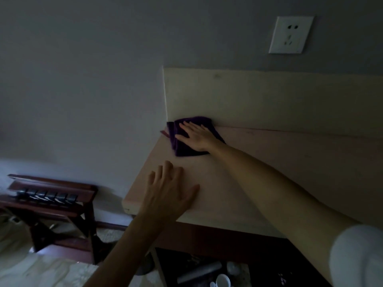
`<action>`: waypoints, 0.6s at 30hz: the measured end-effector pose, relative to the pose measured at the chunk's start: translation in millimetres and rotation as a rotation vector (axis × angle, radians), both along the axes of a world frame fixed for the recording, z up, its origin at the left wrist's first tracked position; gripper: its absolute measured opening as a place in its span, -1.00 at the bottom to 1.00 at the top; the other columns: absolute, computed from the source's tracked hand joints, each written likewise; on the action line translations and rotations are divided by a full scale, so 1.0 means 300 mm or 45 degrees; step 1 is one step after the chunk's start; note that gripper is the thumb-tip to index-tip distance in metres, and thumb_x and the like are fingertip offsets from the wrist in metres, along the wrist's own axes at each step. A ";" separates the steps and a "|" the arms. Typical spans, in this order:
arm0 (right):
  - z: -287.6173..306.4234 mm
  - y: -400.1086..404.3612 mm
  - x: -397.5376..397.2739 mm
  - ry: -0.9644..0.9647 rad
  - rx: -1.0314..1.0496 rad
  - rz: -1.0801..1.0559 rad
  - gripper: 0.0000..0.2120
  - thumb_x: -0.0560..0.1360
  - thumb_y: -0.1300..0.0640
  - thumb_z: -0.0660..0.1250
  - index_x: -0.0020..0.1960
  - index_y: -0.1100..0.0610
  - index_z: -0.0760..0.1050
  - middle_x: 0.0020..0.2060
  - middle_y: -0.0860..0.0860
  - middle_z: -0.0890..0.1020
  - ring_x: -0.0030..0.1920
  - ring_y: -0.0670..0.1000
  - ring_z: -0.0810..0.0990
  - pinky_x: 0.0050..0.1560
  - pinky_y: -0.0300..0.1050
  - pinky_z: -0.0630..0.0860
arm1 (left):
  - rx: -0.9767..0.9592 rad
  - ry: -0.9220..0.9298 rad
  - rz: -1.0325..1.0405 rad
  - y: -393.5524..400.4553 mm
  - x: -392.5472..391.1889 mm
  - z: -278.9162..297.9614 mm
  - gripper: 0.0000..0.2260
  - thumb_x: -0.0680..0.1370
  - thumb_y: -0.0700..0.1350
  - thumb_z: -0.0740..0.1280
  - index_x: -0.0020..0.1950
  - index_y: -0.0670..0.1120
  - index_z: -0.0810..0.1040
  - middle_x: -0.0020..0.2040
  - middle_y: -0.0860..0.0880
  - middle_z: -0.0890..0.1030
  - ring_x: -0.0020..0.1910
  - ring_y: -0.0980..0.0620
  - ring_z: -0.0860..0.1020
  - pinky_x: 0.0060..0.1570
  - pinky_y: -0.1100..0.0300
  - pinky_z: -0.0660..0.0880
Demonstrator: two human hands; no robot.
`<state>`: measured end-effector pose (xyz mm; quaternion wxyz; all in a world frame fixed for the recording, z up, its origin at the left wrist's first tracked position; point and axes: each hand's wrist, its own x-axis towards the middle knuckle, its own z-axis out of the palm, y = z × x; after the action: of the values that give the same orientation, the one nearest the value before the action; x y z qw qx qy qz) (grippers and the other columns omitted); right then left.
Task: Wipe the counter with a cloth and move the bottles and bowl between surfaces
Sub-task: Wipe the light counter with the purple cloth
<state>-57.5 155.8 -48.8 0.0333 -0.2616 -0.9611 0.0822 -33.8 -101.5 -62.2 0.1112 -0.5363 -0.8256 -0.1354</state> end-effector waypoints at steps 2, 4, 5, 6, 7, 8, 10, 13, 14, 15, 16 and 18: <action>0.003 0.076 0.128 -0.017 0.012 -0.014 -0.29 0.54 -0.38 -0.14 0.59 -0.06 -0.05 0.59 -0.09 -0.01 0.58 -0.05 -0.05 0.54 0.08 -0.09 | -0.014 -0.031 -0.033 0.041 0.068 0.016 -0.31 0.52 0.38 -0.06 0.37 -0.04 0.47 0.30 -0.10 0.44 0.23 -0.11 0.48 0.23 -0.04 0.44; 0.006 0.148 0.268 -0.035 0.014 -0.027 -0.29 0.53 -0.40 -0.15 0.58 -0.08 -0.06 0.59 -0.10 -0.02 0.58 -0.05 -0.05 0.54 0.08 -0.08 | -0.049 -0.038 -0.103 0.096 0.153 0.034 -0.31 0.52 0.39 -0.08 0.45 0.01 0.39 0.35 -0.05 0.38 0.28 -0.05 0.44 0.26 0.01 0.40; 0.006 0.182 0.342 -0.037 0.008 -0.035 -0.29 0.53 -0.40 -0.15 0.58 -0.09 -0.06 0.59 -0.10 -0.02 0.58 -0.05 -0.04 0.53 0.09 -0.07 | -0.070 -0.027 -0.154 0.125 0.196 0.038 -0.32 0.52 0.39 -0.08 0.46 0.03 0.37 0.36 -0.03 0.36 0.27 -0.02 0.44 0.24 0.04 0.40; 0.009 0.214 0.418 -0.036 0.005 -0.046 -0.29 0.53 -0.40 -0.14 0.58 -0.09 -0.06 0.59 -0.10 -0.02 0.58 -0.05 -0.04 0.53 0.09 -0.07 | -0.082 -0.013 -0.206 0.152 0.237 0.039 -0.34 0.52 0.39 -0.06 0.46 0.05 0.37 0.35 -0.01 0.36 0.25 0.00 0.45 0.22 0.06 0.40; 0.011 0.247 0.498 -0.034 0.001 -0.060 -0.29 0.53 -0.40 -0.13 0.58 -0.09 -0.05 0.59 -0.11 -0.01 0.58 -0.05 -0.03 0.52 0.10 -0.06 | -0.084 0.001 -0.254 0.174 0.273 0.035 -0.35 0.53 0.39 -0.05 0.44 0.04 0.39 0.33 -0.01 0.39 0.22 -0.01 0.48 0.19 0.07 0.42; 0.013 0.283 0.581 -0.033 0.001 -0.077 -0.30 0.53 -0.39 -0.12 0.58 -0.10 -0.03 0.58 -0.12 0.00 0.57 -0.05 -0.03 0.52 0.10 -0.06 | -0.078 0.014 -0.295 0.190 0.301 0.028 -0.36 0.53 0.38 -0.05 0.42 0.04 0.42 0.30 -0.01 0.42 0.19 -0.02 0.50 0.16 0.07 0.43; 0.019 0.361 0.759 -0.024 0.006 -0.118 -0.32 0.54 -0.38 -0.10 0.58 -0.11 -0.02 0.58 -0.12 0.01 0.57 -0.06 -0.02 0.53 0.09 -0.05 | -0.073 0.041 -0.356 0.212 0.327 0.011 -0.36 0.55 0.38 -0.06 0.38 0.02 0.47 0.25 -0.02 0.47 0.17 -0.05 0.54 0.12 0.06 0.45; 0.026 0.475 1.035 -0.024 0.005 -0.210 -0.35 0.55 -0.37 -0.09 0.57 -0.13 0.00 0.58 -0.14 0.03 0.57 -0.08 -0.01 0.54 0.09 -0.05 | -0.101 0.119 -0.384 0.218 0.325 -0.005 -0.29 0.53 0.43 -0.04 0.42 -0.01 0.46 0.25 -0.04 0.48 0.18 -0.08 0.55 0.11 0.01 0.47; 0.026 0.510 1.125 -0.025 0.010 -0.253 -0.36 0.56 -0.36 -0.09 0.57 -0.13 0.00 0.57 -0.15 0.03 0.57 -0.08 0.00 0.54 0.08 -0.04 | -0.119 0.163 -0.381 0.219 0.324 -0.006 -0.25 0.51 0.46 -0.05 0.44 -0.02 0.45 0.26 -0.04 0.48 0.18 -0.09 0.54 0.10 0.00 0.48; 0.026 0.545 1.208 -0.029 0.014 -0.296 -0.36 0.56 -0.35 -0.08 0.57 -0.14 0.01 0.57 -0.15 0.04 0.57 -0.08 0.01 0.54 0.08 -0.04 | -0.135 0.198 -0.373 0.221 0.323 -0.008 -0.21 0.50 0.49 -0.06 0.45 -0.03 0.44 0.27 -0.05 0.48 0.19 -0.09 0.54 0.09 -0.01 0.48; 0.026 0.576 1.285 -0.037 0.015 -0.343 -0.37 0.56 -0.35 -0.08 0.57 -0.14 0.01 0.57 -0.15 0.04 0.57 -0.07 0.01 0.53 0.09 -0.03 | -0.151 0.215 -0.364 0.223 0.322 -0.010 -0.18 0.49 0.50 -0.07 0.46 -0.04 0.44 0.27 -0.06 0.48 0.19 -0.10 0.54 0.09 -0.02 0.47; 0.031 0.626 1.422 -0.054 0.008 -0.448 -0.36 0.56 -0.35 -0.08 0.57 -0.13 0.01 0.58 -0.13 0.04 0.57 -0.06 0.01 0.53 0.10 -0.02 | -0.168 0.228 -0.349 0.229 0.325 -0.020 -0.16 0.49 0.51 -0.09 0.46 -0.05 0.44 0.27 -0.08 0.49 0.19 -0.14 0.53 0.07 -0.04 0.46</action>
<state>369.1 343.5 -39.6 0.0276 -0.4275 -0.9012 0.0665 63.7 -32.9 -68.2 0.1295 -0.6598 -0.7387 -0.0465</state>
